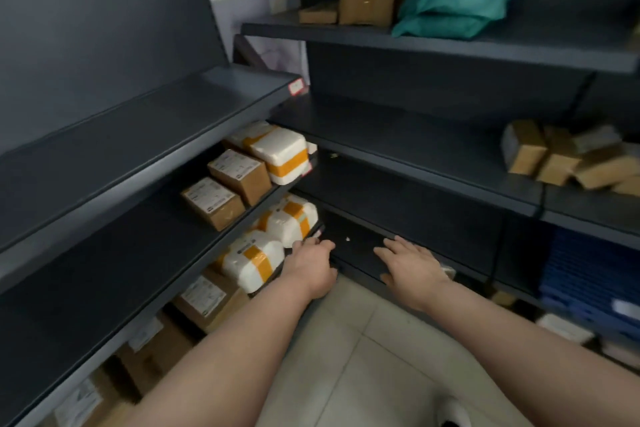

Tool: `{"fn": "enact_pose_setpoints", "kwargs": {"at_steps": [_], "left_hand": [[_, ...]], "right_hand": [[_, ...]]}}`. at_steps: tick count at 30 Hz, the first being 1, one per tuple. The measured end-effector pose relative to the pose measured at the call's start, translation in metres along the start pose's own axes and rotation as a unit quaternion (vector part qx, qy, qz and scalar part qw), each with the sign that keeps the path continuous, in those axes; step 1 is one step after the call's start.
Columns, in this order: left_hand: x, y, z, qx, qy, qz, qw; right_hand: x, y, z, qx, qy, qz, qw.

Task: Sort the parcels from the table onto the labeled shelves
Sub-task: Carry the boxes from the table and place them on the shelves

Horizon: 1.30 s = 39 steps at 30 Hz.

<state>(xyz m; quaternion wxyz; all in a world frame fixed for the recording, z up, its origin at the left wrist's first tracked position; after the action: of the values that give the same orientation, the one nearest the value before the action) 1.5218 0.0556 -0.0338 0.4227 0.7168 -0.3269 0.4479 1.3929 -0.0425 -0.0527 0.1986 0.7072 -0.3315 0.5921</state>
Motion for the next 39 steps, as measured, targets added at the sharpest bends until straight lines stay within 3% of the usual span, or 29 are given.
{"fn": "enact_pose_setpoints", "kwargs": {"at_steps": [9,21,29,39], "left_hand": [[-0.064,0.141,0.004,-0.140,-0.076,0.059,0.985],[-0.183,0.433,-0.090,-0.317,-0.138,0.071,0.936],[-0.259,0.623,-0.202,-0.414,-0.166,0.068,0.892],[-0.333,0.844,-0.320,-0.596,-0.192,0.131,0.768]], "right_hand": [[-0.020,0.136,-0.121,-0.159,-0.008,0.008,0.987],[-0.057,0.341,-0.397,-0.380,0.018,0.084,0.921],[-0.086,0.447,-0.609,-0.519,0.051,0.129,0.844],[-0.093,0.541,-0.802,-0.677,0.131,0.164,0.706]]}}
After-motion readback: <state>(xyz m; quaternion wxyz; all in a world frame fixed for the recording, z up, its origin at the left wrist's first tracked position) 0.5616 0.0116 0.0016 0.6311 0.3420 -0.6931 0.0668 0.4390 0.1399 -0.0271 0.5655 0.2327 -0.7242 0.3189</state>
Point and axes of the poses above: each hand's wrist, its own z-axis towards the middle knuckle, its own x-axis out of the back of the hand, y = z × x, the point moved 9 cm from there along z, towards the middle knuckle, and after that the axes turned 11 degrees about -x, right-handed, at the moved point
